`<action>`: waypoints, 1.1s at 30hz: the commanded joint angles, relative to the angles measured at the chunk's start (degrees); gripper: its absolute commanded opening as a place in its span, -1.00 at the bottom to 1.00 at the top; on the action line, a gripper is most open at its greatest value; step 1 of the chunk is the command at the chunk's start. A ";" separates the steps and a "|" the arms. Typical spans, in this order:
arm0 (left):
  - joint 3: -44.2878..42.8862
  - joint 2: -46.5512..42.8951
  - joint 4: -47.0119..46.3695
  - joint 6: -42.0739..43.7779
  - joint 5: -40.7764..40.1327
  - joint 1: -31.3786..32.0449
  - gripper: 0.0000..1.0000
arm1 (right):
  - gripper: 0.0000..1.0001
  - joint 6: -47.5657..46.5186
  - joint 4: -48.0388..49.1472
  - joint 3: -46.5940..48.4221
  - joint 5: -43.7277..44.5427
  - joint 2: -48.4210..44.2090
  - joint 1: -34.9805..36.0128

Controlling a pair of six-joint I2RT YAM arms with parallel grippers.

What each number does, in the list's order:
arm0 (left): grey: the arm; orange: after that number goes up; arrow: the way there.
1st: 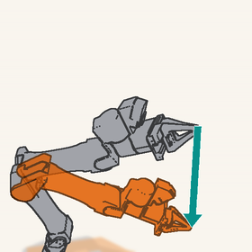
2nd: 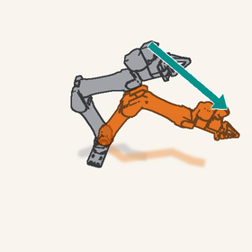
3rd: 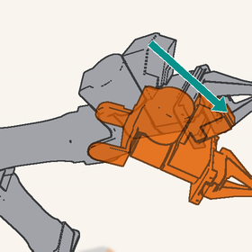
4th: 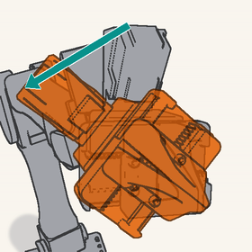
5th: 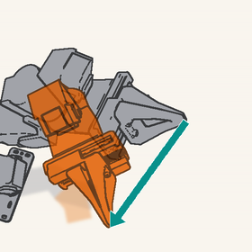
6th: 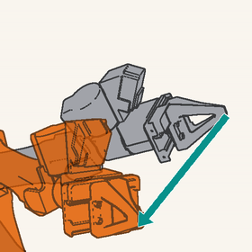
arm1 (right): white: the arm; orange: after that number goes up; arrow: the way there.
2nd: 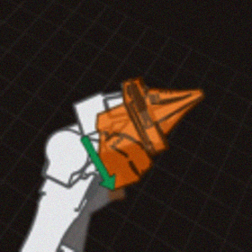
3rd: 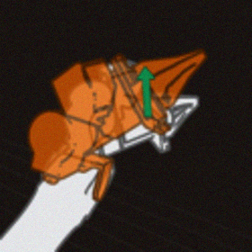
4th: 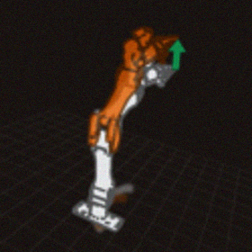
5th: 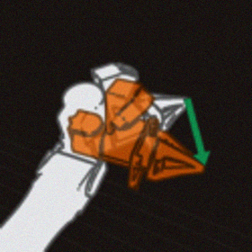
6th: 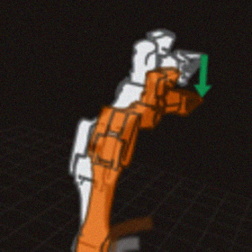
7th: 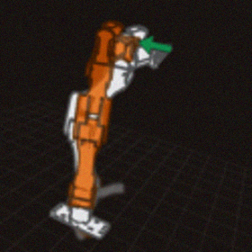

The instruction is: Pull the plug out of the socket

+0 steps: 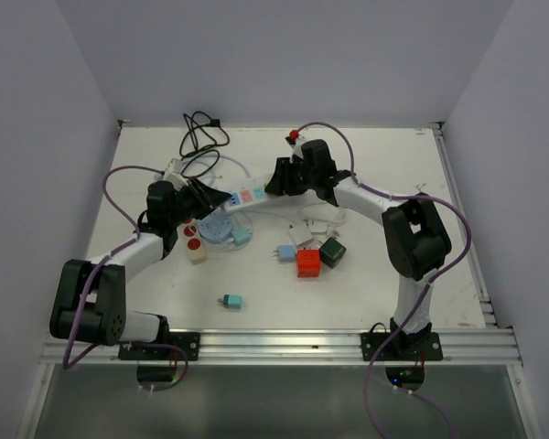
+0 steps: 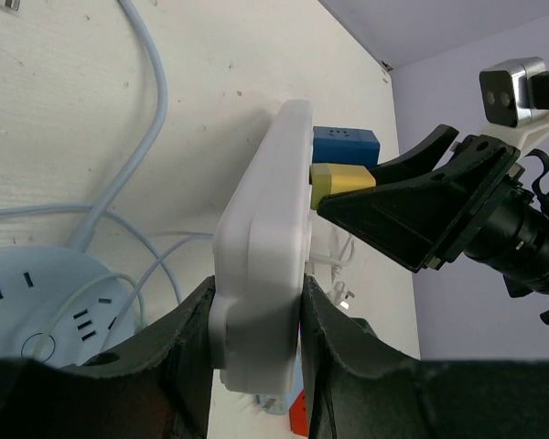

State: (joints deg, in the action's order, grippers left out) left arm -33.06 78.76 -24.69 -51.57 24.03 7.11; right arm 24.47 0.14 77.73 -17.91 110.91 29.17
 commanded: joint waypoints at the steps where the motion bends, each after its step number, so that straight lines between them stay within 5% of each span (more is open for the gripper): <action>1: 1.25 -0.45 7.02 5.17 -5.49 -2.63 -1.00 | -1.00 2.95 2.06 0.05 1.30 -3.42 -3.42; 14: -0.78 1.22 8.51 5.60 -7.42 -0.70 -1.00 | -1.00 -6.98 -14.47 9.38 23.27 -4.47 8.01; 21: 0.10 -0.45 9.83 6.48 -8.74 -1.31 -1.00 | -1.00 0.75 -6.13 1.82 6.59 -6.94 -1.12; 33: 0.89 0.69 6.23 4.64 -6.28 -1.49 -1.00 | -1.00 -1.44 -6.38 1.02 5.87 -9.39 -0.35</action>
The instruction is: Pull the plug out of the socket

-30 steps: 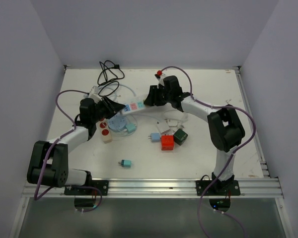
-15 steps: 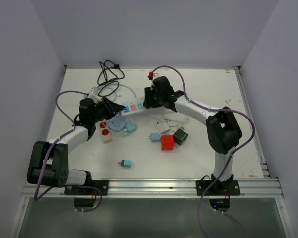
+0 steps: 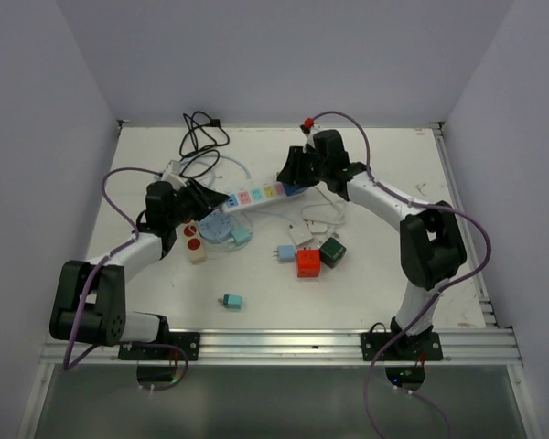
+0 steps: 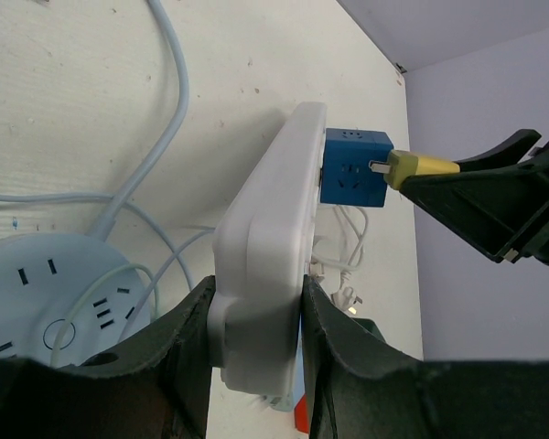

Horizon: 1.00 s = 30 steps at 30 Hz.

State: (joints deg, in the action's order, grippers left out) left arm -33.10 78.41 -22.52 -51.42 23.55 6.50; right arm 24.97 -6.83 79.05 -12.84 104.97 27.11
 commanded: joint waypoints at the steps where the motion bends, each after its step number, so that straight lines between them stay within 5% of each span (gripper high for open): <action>1: 0.85 1.13 4.07 4.48 -5.80 -0.88 -1.00 | -1.00 -2.90 0.59 -0.90 -0.07 -4.67 1.98; 10: -1.26 3.32 2.58 2.47 -5.45 -0.88 -1.00 | -0.92 -8.80 1.11 -11.54 0.00 -12.15 9.00; 19: -3.02 3.24 2.57 2.20 -5.01 0.00 -1.00 | -0.78 -5.64 5.51 -13.22 0.18 -6.19 13.31; 23: -2.85 2.19 3.45 3.08 -5.36 0.00 -1.00 | -0.09 -5.20 5.69 -12.60 0.54 -4.42 14.46; 30: -2.76 2.36 3.28 2.99 -4.92 0.00 -1.00 | 0.41 -5.46 4.02 -11.28 2.73 -5.56 14.55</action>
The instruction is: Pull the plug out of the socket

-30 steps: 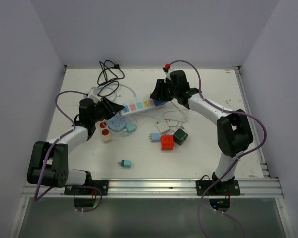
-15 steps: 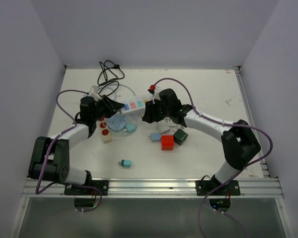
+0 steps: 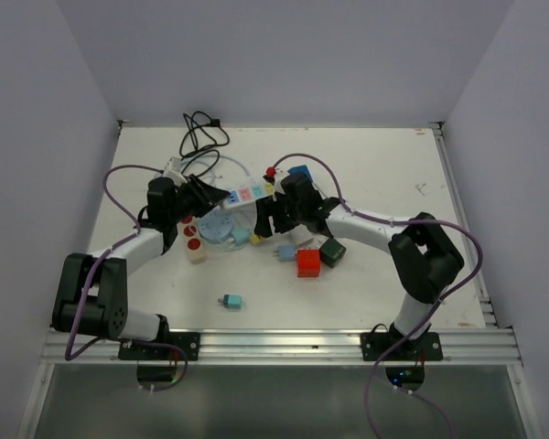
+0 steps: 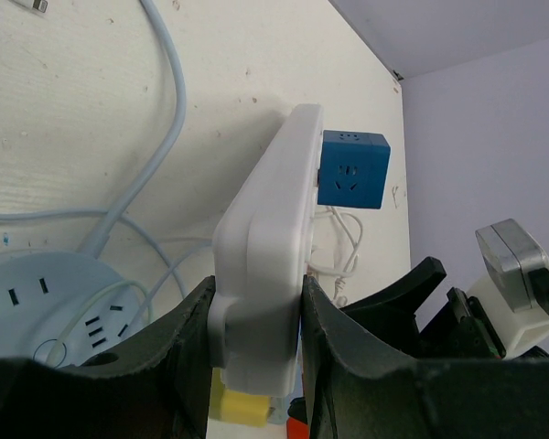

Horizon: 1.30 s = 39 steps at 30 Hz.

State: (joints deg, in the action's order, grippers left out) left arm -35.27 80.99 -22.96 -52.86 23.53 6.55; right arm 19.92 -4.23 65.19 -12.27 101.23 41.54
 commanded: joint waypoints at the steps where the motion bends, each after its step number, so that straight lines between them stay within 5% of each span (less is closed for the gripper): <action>1: -0.51 -0.22 3.63 4.43 -4.81 -0.04 -1.00 | 0.49 -0.41 0.11 3.36 2.69 -2.70 0.12; 4: -0.51 -0.48 3.71 4.52 -4.72 -0.04 -1.00 | 0.85 -1.29 -2.18 4.59 5.93 -4.19 -0.05; 7: -0.33 -1.01 4.06 4.87 -4.81 -0.04 -1.00 | 0.96 -1.73 -4.64 5.13 12.08 -7.09 -1.02; 17: -0.51 -1.63 4.42 5.66 -4.11 -0.04 -1.00 | 0.97 -1.02 -4.73 7.84 10.78 -8.69 -17.18; 32: -1.29 -1.27 5.03 7.24 -3.40 -0.04 -1.00 | 0.97 -5.42 0.01 16.19 6.83 9.41 -17.19; 39: -2.26 -1.10 6.00 8.30 -3.40 -0.04 -1.00 | 0.91 -7.44 5.90 15.93 0.60 10.13 -17.54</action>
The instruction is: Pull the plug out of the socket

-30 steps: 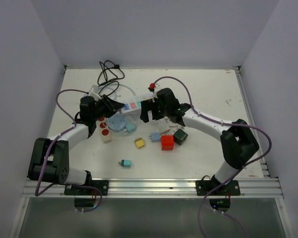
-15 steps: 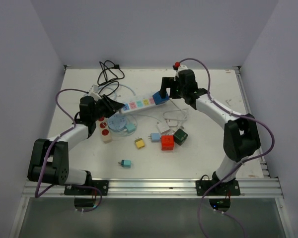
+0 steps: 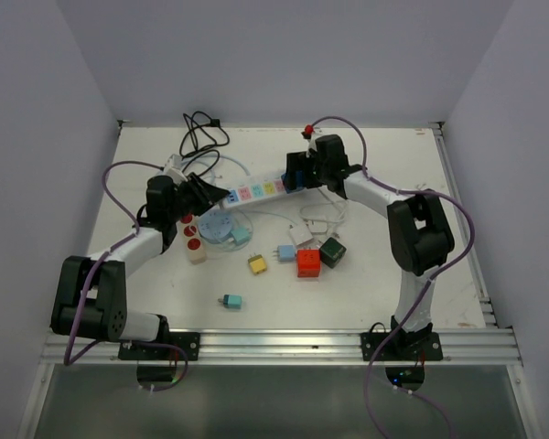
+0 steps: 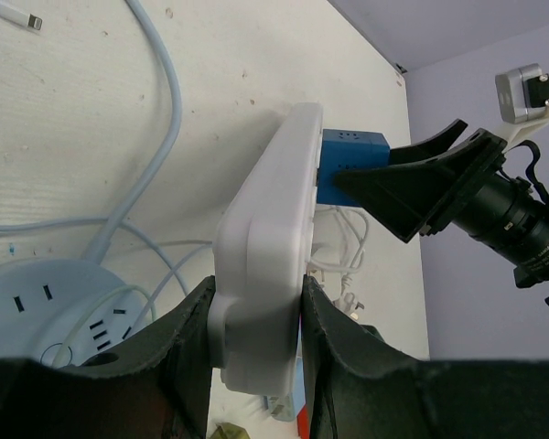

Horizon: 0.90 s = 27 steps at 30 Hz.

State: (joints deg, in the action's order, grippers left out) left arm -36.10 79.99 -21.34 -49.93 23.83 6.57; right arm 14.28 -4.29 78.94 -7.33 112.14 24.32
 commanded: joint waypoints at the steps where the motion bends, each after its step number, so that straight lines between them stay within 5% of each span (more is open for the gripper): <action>1: -1.43 -0.01 4.38 5.37 -3.62 -0.06 -1.00 | 0.86 -1.80 5.79 2.53 -4.97 -0.69 -0.23; 5: -1.78 0.35 4.38 5.37 -3.53 -0.06 -1.00 | 0.57 -1.28 5.00 3.15 -7.34 -0.34 -0.32; 15: -2.13 0.44 3.85 4.41 -3.53 0.11 -1.00 | -0.56 -1.71 1.76 1.31 -5.94 -3.24 0.55; 24: -2.92 1.05 4.55 3.88 -4.50 2.05 -1.00 | -0.98 -2.59 -2.03 -0.70 -2.77 -8.51 2.32; 27: -2.67 0.35 5.08 4.58 -5.11 1.87 -1.00 | -1.00 -0.06 0.59 -3.69 -7.83 -10.53 0.13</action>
State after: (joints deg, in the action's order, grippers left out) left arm -37.15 80.01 -19.18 -49.84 23.79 7.81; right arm 13.26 -6.04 77.06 -9.21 108.40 24.18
